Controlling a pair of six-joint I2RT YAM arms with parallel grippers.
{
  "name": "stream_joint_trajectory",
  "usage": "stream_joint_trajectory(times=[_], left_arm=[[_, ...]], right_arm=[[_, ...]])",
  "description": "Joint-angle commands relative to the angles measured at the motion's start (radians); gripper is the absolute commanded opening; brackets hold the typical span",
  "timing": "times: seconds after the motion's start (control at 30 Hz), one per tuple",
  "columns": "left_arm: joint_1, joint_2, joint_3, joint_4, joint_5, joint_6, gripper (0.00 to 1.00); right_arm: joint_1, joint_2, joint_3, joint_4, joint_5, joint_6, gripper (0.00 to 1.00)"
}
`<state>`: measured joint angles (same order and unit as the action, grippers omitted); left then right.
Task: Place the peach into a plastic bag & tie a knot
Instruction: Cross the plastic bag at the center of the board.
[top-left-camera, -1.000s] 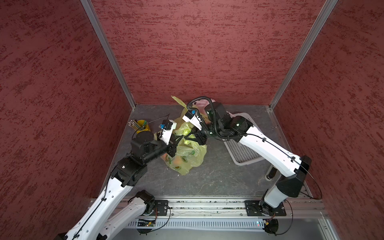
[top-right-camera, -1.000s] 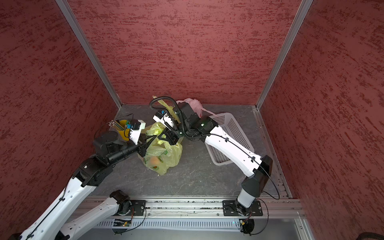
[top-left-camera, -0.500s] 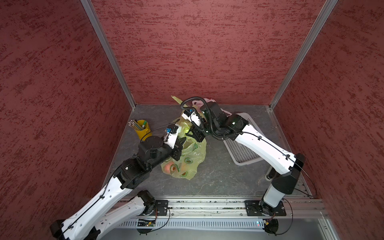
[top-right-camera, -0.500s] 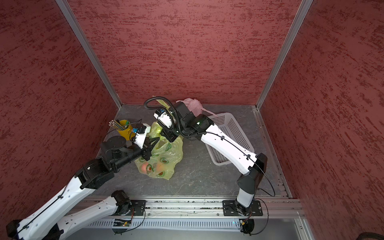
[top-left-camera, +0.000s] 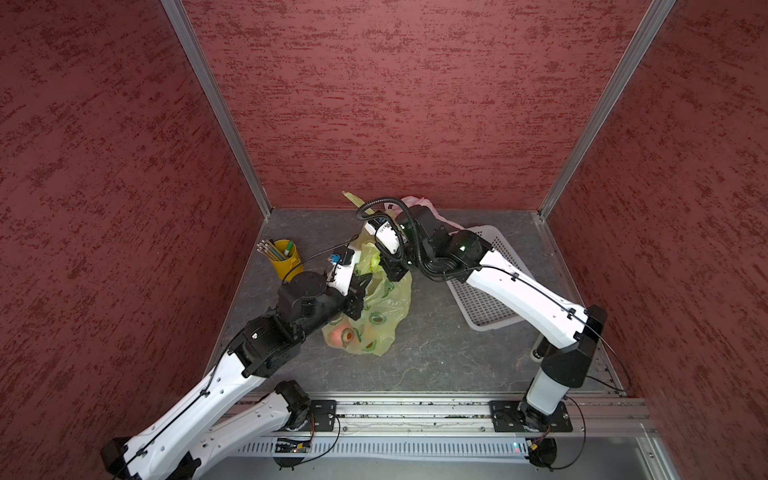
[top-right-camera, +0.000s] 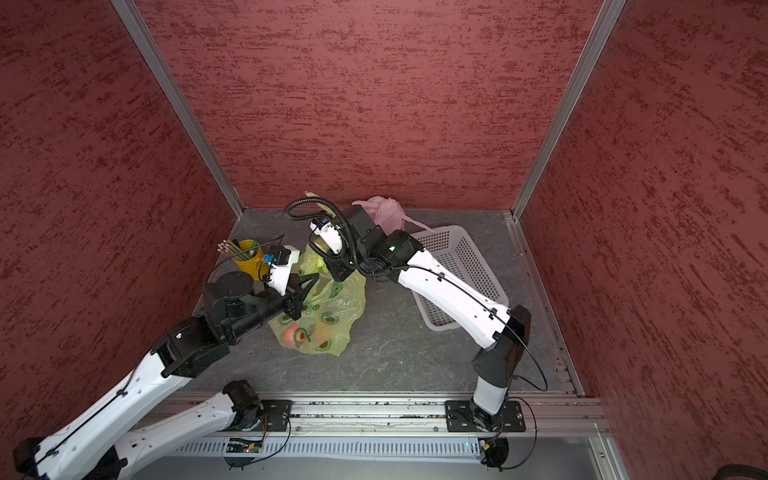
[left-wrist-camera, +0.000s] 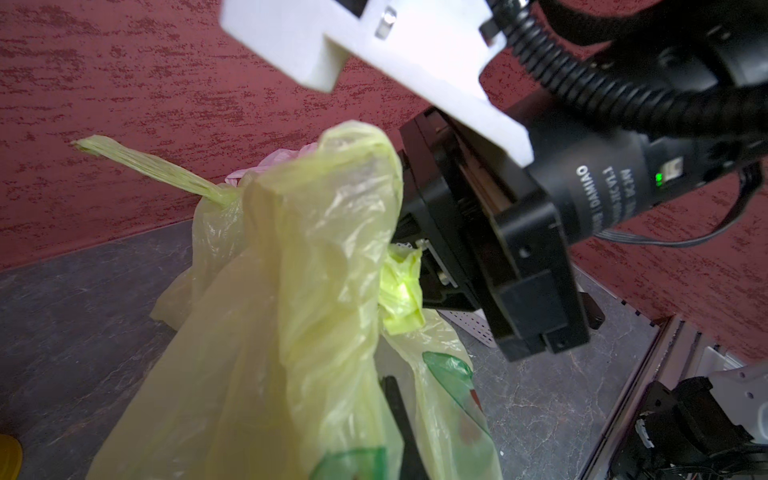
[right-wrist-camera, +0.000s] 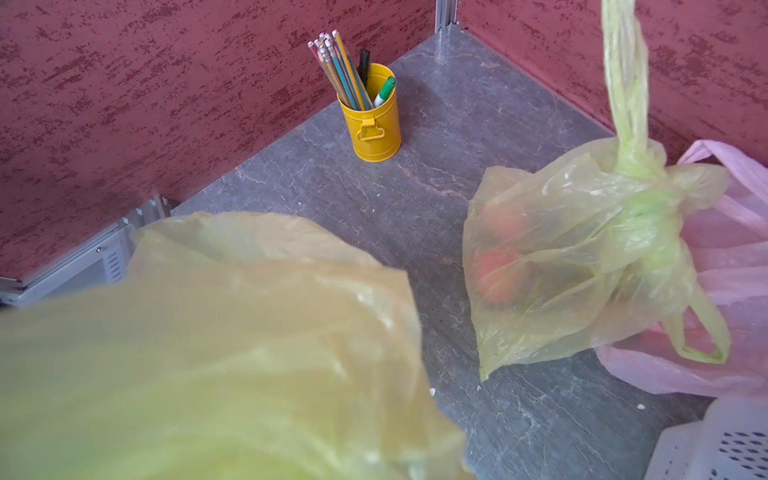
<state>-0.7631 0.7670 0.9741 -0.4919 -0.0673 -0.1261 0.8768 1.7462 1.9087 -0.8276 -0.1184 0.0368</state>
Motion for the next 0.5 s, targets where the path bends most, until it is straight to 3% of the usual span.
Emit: stream_joint_trajectory(times=[0.0,0.23,0.37,0.47], left_arm=[[-0.019,-0.033,-0.015,0.110,0.100,-0.084,0.00],[-0.077,-0.021,-0.159,0.394,0.159,-0.232,0.00],[-0.102,-0.018,-0.209,0.505,0.141,-0.254,0.01],[-0.102,-0.030,-0.209,0.508,0.134,-0.248,0.08]], right_arm=[[-0.032,-0.003,0.008,0.076,0.244,0.066,0.00],[-0.025,-0.040,-0.066,0.305,0.316,0.127,0.00],[-0.026,-0.148,-0.254,0.614,0.179,0.130,0.00],[-0.025,-0.254,-0.434,0.883,0.052,0.114,0.00]])
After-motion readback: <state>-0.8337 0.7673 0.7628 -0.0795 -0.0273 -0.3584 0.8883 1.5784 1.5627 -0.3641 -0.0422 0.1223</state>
